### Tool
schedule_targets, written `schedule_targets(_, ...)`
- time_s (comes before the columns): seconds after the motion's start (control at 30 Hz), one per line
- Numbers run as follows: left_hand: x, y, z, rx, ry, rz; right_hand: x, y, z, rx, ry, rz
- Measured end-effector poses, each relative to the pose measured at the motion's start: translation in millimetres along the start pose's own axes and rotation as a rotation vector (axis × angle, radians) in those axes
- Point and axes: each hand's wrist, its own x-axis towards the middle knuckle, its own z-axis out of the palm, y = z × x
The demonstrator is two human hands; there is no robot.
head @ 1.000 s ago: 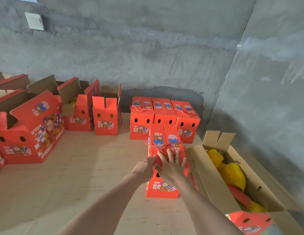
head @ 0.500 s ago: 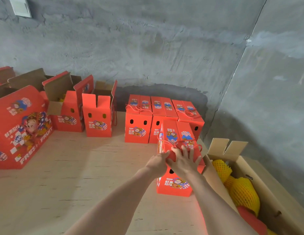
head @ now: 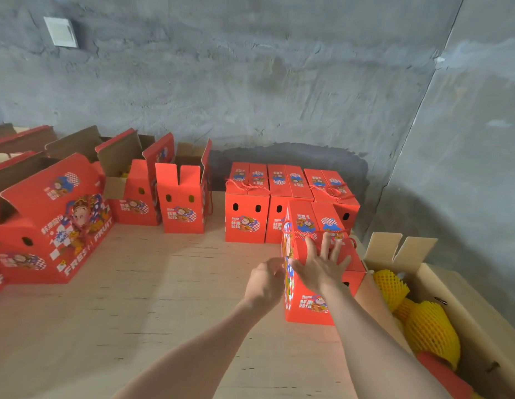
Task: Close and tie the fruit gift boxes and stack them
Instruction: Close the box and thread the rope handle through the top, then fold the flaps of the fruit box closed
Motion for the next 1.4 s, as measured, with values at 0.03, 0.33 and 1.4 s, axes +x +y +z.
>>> schedule_targets(0.03,-9.1,-0.3,-5.6,-0.001,0.022,0.005,-11.0,-2.5,2.5,0.045,0.08,-0.015)
schedule_targets(0.33,-78.3,-12.3,-72.7,0.096,0.101,-0.033,-19.9,-12.3,-19.6,-0.083,-0.124,0.037)
schedule_targets(1.4,-212.0,-219.4,-528.0,0.497,0.501,-0.406,-263.9,-387.5,30.1,0.056,-0.23,-0.745)
